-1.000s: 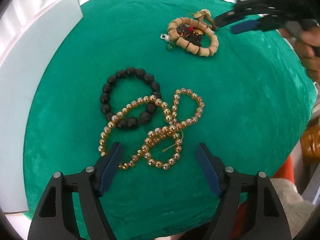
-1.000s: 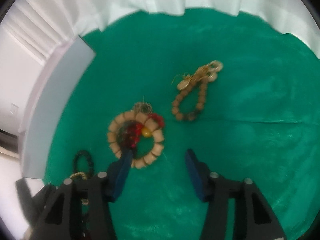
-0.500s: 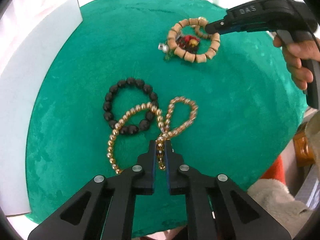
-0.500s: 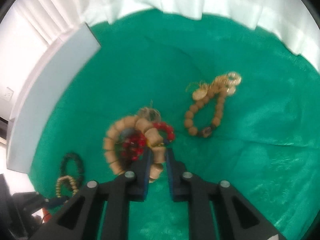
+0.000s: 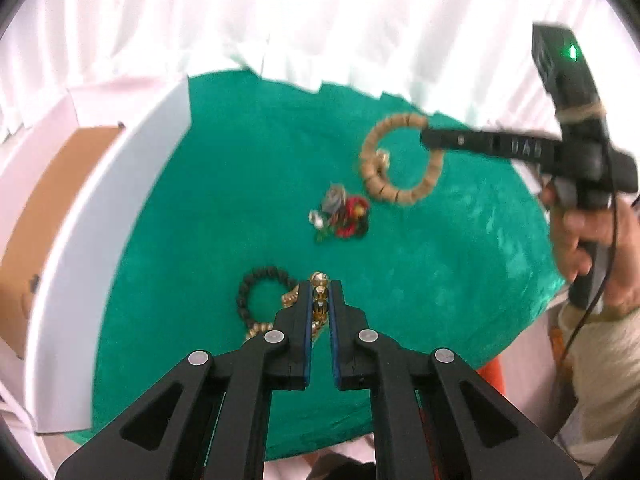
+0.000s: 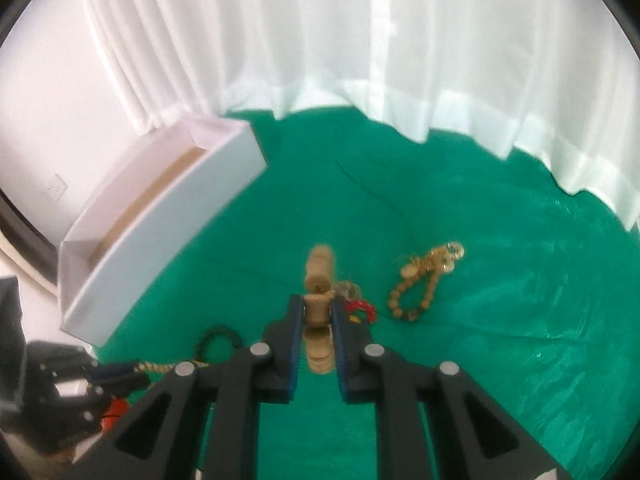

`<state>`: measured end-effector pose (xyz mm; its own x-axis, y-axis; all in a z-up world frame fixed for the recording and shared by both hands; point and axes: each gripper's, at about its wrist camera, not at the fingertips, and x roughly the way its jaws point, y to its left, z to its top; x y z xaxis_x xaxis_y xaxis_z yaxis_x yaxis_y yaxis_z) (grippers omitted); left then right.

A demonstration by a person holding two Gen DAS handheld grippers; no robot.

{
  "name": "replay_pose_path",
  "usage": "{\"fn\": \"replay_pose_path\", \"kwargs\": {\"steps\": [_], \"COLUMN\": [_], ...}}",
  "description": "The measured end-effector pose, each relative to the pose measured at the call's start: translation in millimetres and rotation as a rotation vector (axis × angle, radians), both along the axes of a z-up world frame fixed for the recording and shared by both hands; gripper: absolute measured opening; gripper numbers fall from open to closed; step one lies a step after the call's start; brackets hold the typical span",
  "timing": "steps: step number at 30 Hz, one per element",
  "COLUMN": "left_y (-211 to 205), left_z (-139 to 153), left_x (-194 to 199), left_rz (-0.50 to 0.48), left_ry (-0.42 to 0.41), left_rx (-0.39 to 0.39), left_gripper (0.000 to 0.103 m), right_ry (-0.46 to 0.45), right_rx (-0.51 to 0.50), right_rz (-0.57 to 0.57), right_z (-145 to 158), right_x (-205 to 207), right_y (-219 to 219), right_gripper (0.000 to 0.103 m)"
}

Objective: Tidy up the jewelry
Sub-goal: 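Carry necklace and wooden bracelet into the white box and open both tools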

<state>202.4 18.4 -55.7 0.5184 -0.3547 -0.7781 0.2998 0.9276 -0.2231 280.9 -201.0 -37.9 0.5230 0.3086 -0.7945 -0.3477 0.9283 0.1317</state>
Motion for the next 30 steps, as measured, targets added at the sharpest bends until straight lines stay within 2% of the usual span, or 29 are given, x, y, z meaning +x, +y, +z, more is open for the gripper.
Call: {"fn": "replay_pose_path", "kwargs": {"steps": [7,13,20,25,30], "left_y": [29.1,76.5,143.1,207.3,264.2], "left_z": [44.4,84.4,131.7,142.8,125.3], "left_x": [2.1,3.2,7.2,19.8,38.9], "left_rz": [0.066,0.161,0.312,0.455,0.579], "left_ry": [-0.053,-0.104,-0.198,-0.225,-0.207], "left_rx": [-0.055,-0.090,-0.046,-0.026,0.002], "left_gripper": [0.005,0.005,0.005,0.005,0.005], "right_ry": [-0.036,-0.057,-0.101,-0.126,-0.095], "right_rx": [0.041,0.065,0.078,0.100,0.086], "right_rz": [0.064,0.131,0.239,0.328,0.410], "right_z": [25.9,46.1,79.1,97.9,89.4], "right_x": [-9.3,-6.0,5.8,20.1,39.1], "right_y": [21.4,58.5,126.1,190.1,261.6], "right_gripper": [0.014,0.014,0.014,0.014,0.014]}}
